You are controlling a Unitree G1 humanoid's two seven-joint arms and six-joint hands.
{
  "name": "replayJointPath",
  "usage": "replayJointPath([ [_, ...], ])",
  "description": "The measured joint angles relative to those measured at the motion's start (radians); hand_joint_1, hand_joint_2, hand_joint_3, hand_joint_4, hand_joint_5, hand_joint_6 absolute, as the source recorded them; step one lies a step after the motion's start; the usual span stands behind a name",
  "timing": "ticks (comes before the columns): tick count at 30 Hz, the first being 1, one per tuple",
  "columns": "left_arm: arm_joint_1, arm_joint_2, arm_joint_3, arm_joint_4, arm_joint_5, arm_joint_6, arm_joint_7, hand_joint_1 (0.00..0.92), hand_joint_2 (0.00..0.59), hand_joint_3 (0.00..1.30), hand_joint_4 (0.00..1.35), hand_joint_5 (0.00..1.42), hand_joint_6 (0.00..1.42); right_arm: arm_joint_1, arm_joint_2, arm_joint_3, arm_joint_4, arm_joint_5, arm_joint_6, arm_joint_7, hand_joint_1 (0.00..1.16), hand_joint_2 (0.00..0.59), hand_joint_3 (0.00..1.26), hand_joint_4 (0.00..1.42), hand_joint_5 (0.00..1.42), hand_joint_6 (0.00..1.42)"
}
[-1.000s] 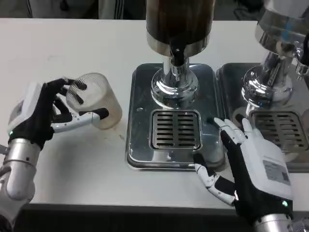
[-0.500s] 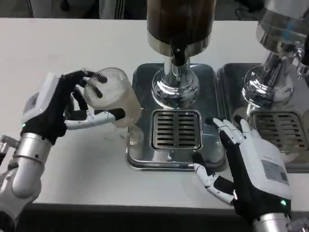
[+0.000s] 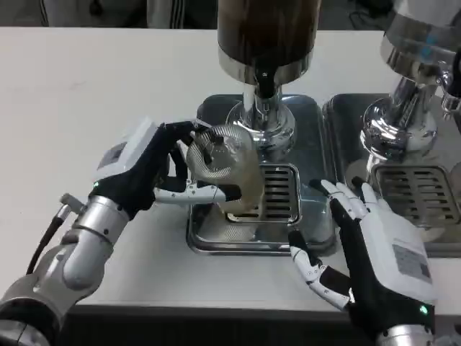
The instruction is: Grasp the cup under the faucet to collect the drink, then remove the cup.
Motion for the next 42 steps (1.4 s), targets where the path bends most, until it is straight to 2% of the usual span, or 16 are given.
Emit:
replayJointPath([
  [14,-0.066,-0.035,-0.034,0.004,0.012,0.065,-0.065,0.595,0.0,0.63,0.69,0.97,1.29,0.042,0.017,0.002,-0.019,-0.009,0.001,-0.042,0.51,0.423,0.19,0.14,0.04,0.05],
  [25,-0.105,-0.049,-0.061,0.009,0.038,0.095,-0.086,0.525,0.005,0.6,0.63,0.93,1.24,0.045,0.041,0.008,-0.019,-0.009,0.001,-0.053,0.51,0.423,0.2,0.15,0.04,0.05],
  [29,-0.118,-0.054,-0.066,0.011,0.045,0.116,-0.086,0.421,0.039,0.56,0.58,0.89,1.15,0.05,0.042,0.007,-0.019,-0.008,0.001,-0.053,0.51,0.423,0.2,0.15,0.05,0.05],
  [33,-0.125,-0.055,-0.076,0.011,0.056,0.129,-0.081,0.346,0.047,0.5,0.52,0.79,1.06,0.051,0.042,0.007,-0.019,-0.007,0.001,-0.053,0.51,0.423,0.2,0.15,0.05,0.05],
  [36,-0.132,-0.055,-0.089,0.011,0.071,0.136,-0.077,0.334,0.048,0.44,0.45,0.74,1.01,0.055,0.042,0.007,-0.019,-0.006,0.001,-0.053,0.51,0.423,0.21,0.15,0.05,0.05],
  [42,-0.148,-0.06,-0.102,0.011,0.082,0.141,-0.069,0.333,0.05,0.4,0.41,0.69,0.91,0.057,0.041,0.006,-0.019,-0.001,0.001,-0.053,0.51,0.423,0.22,0.15,0.05,0.05],
])
